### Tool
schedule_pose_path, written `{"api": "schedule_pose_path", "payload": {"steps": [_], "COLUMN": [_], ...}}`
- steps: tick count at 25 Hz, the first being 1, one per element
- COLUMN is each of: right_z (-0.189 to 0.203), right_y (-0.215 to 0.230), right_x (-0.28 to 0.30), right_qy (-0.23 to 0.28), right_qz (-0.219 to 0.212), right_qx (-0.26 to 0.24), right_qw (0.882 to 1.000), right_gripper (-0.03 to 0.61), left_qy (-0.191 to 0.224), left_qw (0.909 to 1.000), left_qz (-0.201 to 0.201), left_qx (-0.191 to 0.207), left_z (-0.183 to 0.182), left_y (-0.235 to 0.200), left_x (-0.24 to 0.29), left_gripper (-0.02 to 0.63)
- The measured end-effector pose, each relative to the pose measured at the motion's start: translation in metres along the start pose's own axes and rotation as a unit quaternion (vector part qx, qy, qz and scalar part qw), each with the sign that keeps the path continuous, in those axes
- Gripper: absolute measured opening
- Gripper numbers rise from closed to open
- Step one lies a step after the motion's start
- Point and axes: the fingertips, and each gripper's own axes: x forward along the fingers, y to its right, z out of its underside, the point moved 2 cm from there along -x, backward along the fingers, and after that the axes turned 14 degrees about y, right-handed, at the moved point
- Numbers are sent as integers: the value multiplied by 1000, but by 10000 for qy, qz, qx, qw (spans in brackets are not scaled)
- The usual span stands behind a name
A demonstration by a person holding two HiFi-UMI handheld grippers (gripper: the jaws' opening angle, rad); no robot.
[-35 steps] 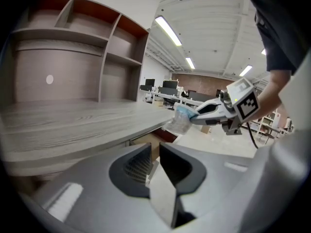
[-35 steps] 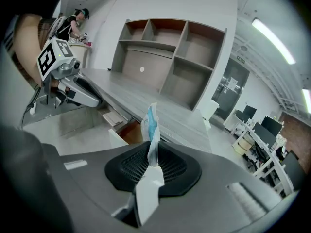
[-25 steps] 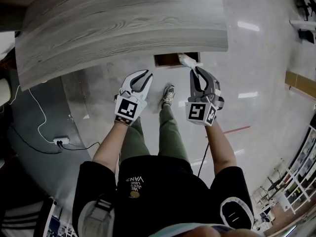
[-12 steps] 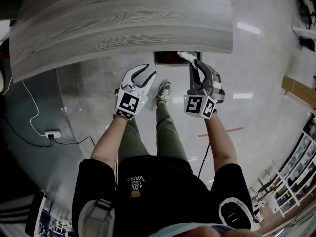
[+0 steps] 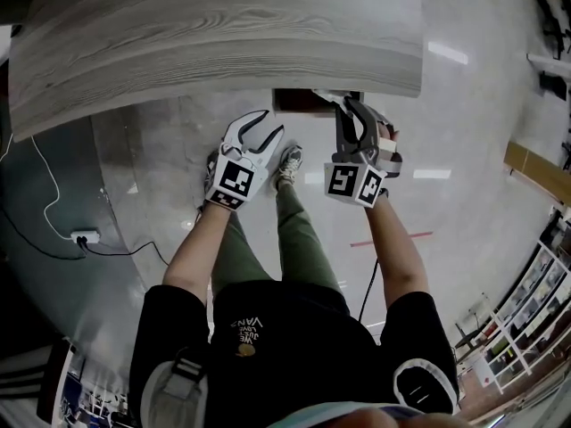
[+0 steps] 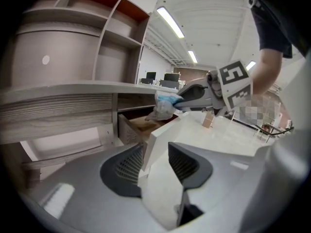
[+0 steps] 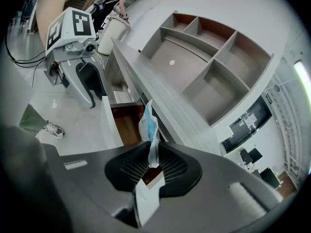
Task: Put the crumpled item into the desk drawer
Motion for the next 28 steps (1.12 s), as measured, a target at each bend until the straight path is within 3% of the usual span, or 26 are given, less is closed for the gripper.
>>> {"api": "schedule_pose_path", "payload": {"steps": [13,28], "right_z": [4,8], "right_y": [0,-3], "right_x": [23,23], "right_qy": [48,72], "right_qz": [-160,-106], "right_qx": [35,734], "right_qw": [9999,9972], "right_gripper": [49,77], "left_qy": [-12,-25], "left_qw": [9999,9998], "left_qz": [-139,-155], "left_qx": [-55,-132], "left_z": [5,6], "left_y": [-5,-7], "left_x": [14,17], "left_gripper": [169,169]}}
